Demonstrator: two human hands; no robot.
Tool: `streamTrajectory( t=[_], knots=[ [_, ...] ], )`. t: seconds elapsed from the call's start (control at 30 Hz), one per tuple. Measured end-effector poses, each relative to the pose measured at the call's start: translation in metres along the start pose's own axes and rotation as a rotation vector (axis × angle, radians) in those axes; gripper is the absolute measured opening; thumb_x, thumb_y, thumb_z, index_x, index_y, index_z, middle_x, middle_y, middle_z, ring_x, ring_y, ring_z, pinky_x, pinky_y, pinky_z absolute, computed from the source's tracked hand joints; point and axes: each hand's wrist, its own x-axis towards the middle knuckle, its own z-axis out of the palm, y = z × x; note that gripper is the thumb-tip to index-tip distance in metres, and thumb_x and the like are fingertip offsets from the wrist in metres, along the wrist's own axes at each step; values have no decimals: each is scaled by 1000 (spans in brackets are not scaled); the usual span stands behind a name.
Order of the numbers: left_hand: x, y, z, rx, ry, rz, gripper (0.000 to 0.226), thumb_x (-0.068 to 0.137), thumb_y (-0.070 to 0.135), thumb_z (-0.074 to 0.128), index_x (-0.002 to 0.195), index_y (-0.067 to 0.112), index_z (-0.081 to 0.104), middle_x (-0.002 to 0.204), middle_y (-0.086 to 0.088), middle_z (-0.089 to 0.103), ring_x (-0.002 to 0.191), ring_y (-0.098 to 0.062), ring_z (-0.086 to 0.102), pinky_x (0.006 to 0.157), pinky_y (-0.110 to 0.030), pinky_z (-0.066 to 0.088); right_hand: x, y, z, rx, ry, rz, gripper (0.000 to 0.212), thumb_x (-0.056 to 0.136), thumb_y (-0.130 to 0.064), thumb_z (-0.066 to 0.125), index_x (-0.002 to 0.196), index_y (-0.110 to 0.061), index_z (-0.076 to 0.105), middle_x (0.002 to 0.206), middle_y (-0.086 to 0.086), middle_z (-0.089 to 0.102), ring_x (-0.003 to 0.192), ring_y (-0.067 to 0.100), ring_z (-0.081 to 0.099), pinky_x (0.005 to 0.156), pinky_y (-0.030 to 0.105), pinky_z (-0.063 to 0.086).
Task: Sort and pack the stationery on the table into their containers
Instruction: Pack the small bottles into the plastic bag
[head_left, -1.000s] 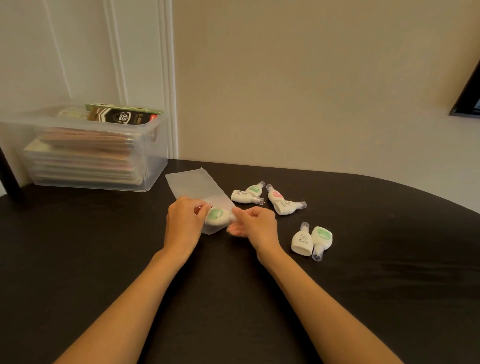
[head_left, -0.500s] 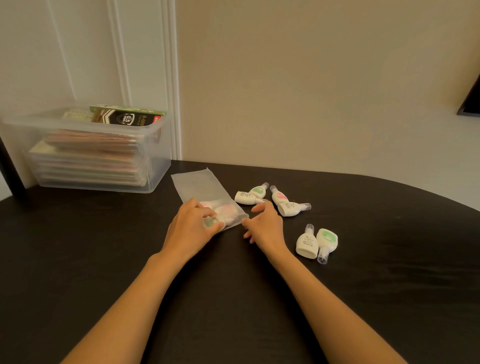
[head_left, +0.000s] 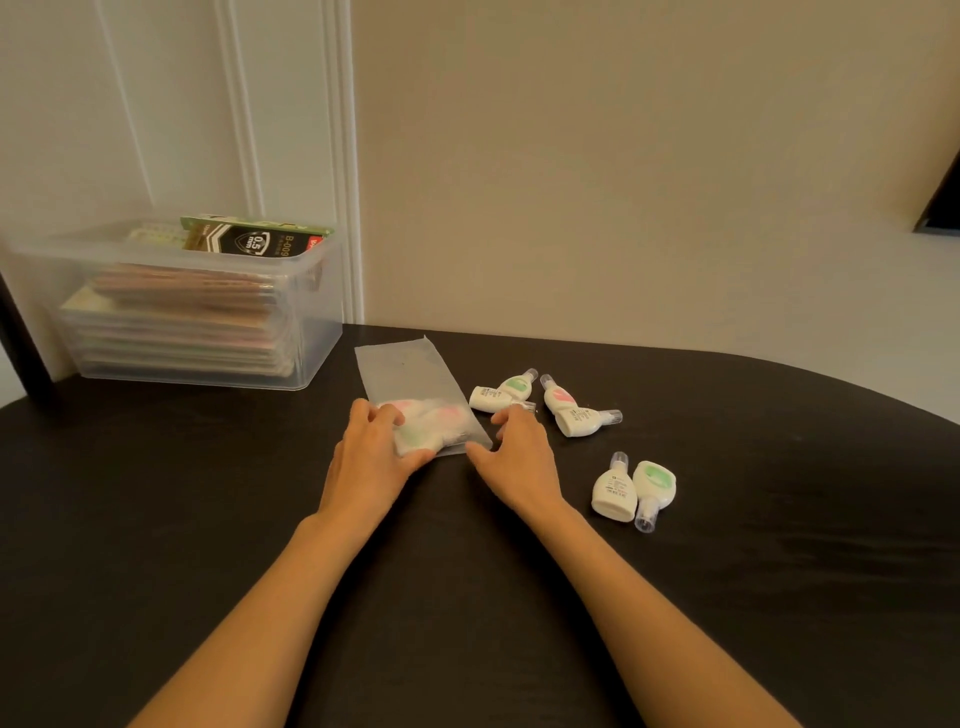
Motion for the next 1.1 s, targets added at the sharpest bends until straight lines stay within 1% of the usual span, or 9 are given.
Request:
streamTrajectory(
  t=[0.07, 0.2, 0.4, 0.57, 0.7, 0.77, 0.87, 0.97, 1.1],
  knots=[
    [1, -3, -1, 2, -21, -18, 47, 80, 38, 69, 118, 18, 49, 114, -1, 37, 93, -13, 43, 77, -24, 37, 5, 0, 2, -70, -1, 16, 30, 88, -29, 60, 113, -14, 54, 118, 2, 48, 110, 17, 46, 92, 32, 45],
    [4, -4, 1, -38, -15, -21, 41, 82, 34, 68, 116, 18, 51, 108, 2, 35, 91, -11, 42, 78, -23, 36, 10, -1, 5, -111, 20, -30, 13, 94, -18, 50, 93, -10, 60, 112, 7, 50, 103, 20, 48, 89, 35, 45],
    [7, -5, 2, -66, 32, -32, 37, 83, 29, 67, 113, 14, 51, 108, -2, 35, 91, -14, 44, 76, -25, 35, 5, -3, -1, -26, -216, -244, 12, 91, -3, 46, 79, -6, 46, 105, 11, 52, 92, 24, 48, 77, 33, 39],
    [8, -3, -1, 1, 28, -113, 44, 83, 31, 68, 115, 15, 43, 113, -5, 42, 88, -16, 44, 72, -29, 39, 1, 0, -19, 34, -377, -237, 8, 88, -1, 47, 81, -5, 48, 111, 18, 56, 86, 20, 48, 72, 29, 37],
    [5, -2, -3, 18, -20, -90, 30, 84, 29, 66, 101, 13, 47, 96, -3, 49, 84, -18, 49, 67, -31, 40, -2, 1, -20, 85, -364, -171, 6, 86, -2, 50, 81, -3, 53, 128, 9, 52, 112, 25, 50, 92, 34, 42],
    [4, -2, -4, -18, -19, -88, 20, 87, 24, 63, 94, 11, 49, 92, -5, 53, 82, -20, 52, 66, -32, 42, -3, 3, -14, 74, -291, -144, 9, 87, -5, 51, 81, 0, 56, 128, 7, 53, 115, 23, 50, 92, 33, 43],
    [2, -1, -6, 59, 1, -63, 18, 92, 25, 56, 80, 15, 47, 82, -4, 54, 76, -19, 52, 64, -31, 43, -3, 4, -7, 51, -152, -155, 18, 87, -11, 56, 69, -8, 51, 115, 3, 55, 102, 19, 54, 79, 27, 45],
    [-1, 1, -5, 121, -25, 6, 19, 94, 22, 51, 76, 18, 46, 77, -1, 53, 70, -15, 52, 58, -26, 41, -4, 6, -6, 66, -98, -200, 24, 85, -9, 57, 64, -10, 48, 115, -1, 55, 83, 12, 53, 69, 20, 41],
    [-5, 5, -8, 105, -30, 34, 24, 89, 22, 53, 67, 19, 43, 72, 0, 52, 64, -13, 49, 54, -24, 36, -7, 7, -8, 133, -136, -172, 18, 81, -7, 54, 86, 8, 62, 98, 7, 68, 58, 2, 43, 56, 16, 36]
  ],
)
